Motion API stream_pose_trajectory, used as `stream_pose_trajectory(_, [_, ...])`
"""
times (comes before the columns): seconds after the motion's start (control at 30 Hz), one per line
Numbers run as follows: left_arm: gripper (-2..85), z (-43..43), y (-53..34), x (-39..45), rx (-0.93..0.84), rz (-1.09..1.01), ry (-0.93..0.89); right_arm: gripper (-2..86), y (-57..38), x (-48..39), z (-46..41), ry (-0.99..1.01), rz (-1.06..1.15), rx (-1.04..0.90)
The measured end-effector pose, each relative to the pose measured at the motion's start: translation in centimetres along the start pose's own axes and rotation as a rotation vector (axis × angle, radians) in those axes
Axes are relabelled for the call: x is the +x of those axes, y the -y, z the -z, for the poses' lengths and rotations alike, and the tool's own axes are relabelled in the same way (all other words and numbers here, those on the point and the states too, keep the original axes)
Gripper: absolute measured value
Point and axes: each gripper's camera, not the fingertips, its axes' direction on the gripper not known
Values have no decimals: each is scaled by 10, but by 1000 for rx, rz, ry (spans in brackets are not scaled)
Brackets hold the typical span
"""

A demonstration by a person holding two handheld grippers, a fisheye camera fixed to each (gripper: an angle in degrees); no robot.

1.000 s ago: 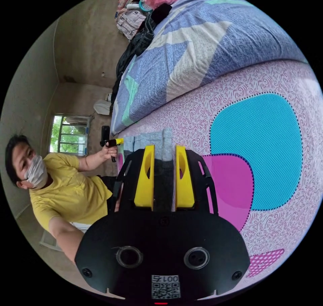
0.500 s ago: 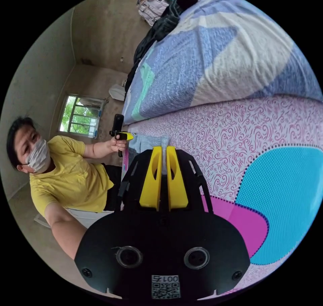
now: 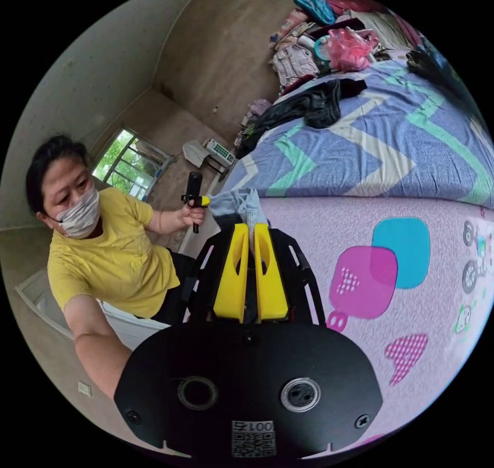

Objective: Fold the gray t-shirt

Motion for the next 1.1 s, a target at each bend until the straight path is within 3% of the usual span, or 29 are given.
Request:
stream_pose_trajectory(0.33, [-11, -143, -207, 58, -219, -189, -54, 17, -204, -130, 27, -27, -48, -45])
stream_pose_trajectory(0.57, [-11, -271, -369, 9, -578, -215, 231, 20, -356, -123, -22, -88, -304, -77])
stream_pose_trajectory(0.87, [-12, -318, -419, -45, -626, -330, 343, 22, -379, -158, -24, -223, -230, -81])
stream_pose_trajectory(0.97, [-11, -321, -424, -66, -627, -294, 324, 24, -389, -164, -30, -200, -260, -166])
stream_pose_trajectory(1.1, [-9, -313, -425, -82, -631, -258, 272, 16, -401, -184, -13, -161, -258, -140])
